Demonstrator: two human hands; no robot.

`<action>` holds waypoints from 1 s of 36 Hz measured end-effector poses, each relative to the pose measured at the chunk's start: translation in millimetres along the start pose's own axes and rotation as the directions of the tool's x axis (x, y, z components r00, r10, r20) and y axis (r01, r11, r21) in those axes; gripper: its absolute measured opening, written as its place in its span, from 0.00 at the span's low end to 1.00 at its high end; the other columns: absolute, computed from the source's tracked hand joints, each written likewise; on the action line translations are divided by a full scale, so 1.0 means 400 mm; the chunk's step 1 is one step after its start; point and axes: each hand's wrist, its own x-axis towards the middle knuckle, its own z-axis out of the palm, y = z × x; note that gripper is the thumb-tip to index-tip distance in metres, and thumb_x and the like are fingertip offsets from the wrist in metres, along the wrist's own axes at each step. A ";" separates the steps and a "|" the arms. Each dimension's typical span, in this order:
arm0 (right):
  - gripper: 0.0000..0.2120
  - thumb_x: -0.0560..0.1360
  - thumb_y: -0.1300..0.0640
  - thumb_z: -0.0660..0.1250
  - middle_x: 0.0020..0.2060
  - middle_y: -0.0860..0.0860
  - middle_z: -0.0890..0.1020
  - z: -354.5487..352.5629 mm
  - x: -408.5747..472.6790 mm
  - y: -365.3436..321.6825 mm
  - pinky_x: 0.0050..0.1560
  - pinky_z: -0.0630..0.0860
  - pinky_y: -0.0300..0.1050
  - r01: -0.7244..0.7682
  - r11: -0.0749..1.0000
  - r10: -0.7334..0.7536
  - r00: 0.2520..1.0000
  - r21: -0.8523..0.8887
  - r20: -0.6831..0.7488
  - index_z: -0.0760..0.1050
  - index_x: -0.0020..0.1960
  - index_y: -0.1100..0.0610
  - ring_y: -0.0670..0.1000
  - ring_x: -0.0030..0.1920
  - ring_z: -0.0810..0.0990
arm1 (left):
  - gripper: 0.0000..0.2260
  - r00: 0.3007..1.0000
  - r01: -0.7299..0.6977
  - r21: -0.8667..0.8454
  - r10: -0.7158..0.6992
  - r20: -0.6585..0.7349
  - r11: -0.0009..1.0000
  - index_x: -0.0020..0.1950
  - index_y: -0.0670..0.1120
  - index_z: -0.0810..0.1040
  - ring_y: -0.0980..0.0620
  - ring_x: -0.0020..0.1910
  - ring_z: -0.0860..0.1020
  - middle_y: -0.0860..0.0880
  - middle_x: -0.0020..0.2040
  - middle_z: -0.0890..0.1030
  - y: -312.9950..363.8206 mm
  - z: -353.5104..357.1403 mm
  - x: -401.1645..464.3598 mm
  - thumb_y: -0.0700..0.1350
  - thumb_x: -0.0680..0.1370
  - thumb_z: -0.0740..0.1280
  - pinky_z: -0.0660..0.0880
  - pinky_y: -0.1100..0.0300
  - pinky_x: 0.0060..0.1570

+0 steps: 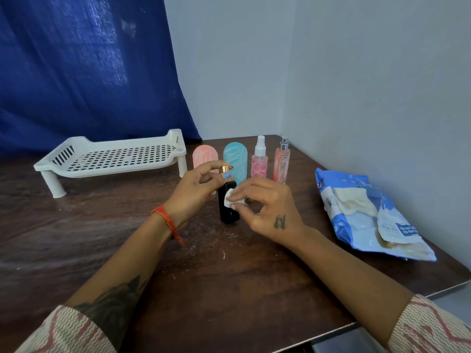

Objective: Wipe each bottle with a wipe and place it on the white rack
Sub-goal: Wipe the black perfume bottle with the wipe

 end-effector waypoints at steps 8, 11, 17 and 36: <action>0.06 0.62 0.68 0.71 0.35 0.50 0.81 -0.006 -0.009 0.009 0.35 0.77 0.39 -0.049 0.999 0.050 0.991 -0.013 0.127 0.82 0.35 0.59 0.44 0.36 0.78 | 0.09 1.000 0.012 -0.002 -0.012 -0.020 1.000 0.57 0.52 0.76 0.52 0.56 0.78 0.49 0.52 0.82 0.002 0.002 0.000 0.43 0.78 0.64 0.73 0.62 0.52; 0.05 0.64 0.68 0.70 0.37 0.51 0.82 -0.004 -0.007 0.010 0.39 0.77 0.38 -0.063 0.997 0.065 0.997 -0.049 0.041 0.82 0.37 0.60 0.45 0.38 0.79 | 0.08 1.000 0.007 -0.004 -0.007 -0.028 1.000 0.55 0.52 0.77 0.52 0.54 0.78 0.50 0.49 0.82 0.001 0.000 -0.001 0.43 0.78 0.65 0.72 0.62 0.50; 0.06 0.67 0.65 0.73 0.43 0.52 0.83 0.001 0.000 -0.001 0.47 0.76 0.33 -0.003 1.000 0.003 1.000 -0.024 0.021 0.83 0.44 0.59 0.44 0.45 0.79 | 0.08 0.999 0.014 0.005 -0.014 -0.035 1.000 0.56 0.52 0.77 0.51 0.57 0.78 0.49 0.51 0.82 0.004 -0.001 -0.003 0.43 0.78 0.65 0.73 0.63 0.50; 0.07 0.69 0.66 0.72 0.45 0.54 0.82 -0.010 0.006 0.016 0.48 0.77 0.38 -0.032 0.998 0.025 0.990 -0.049 -0.139 0.82 0.47 0.61 0.47 0.47 0.80 | 0.09 0.998 0.054 0.016 -0.054 -0.039 0.998 0.57 0.50 0.77 0.49 0.56 0.78 0.47 0.51 0.83 0.010 -0.002 -0.006 0.42 0.78 0.66 0.74 0.53 0.57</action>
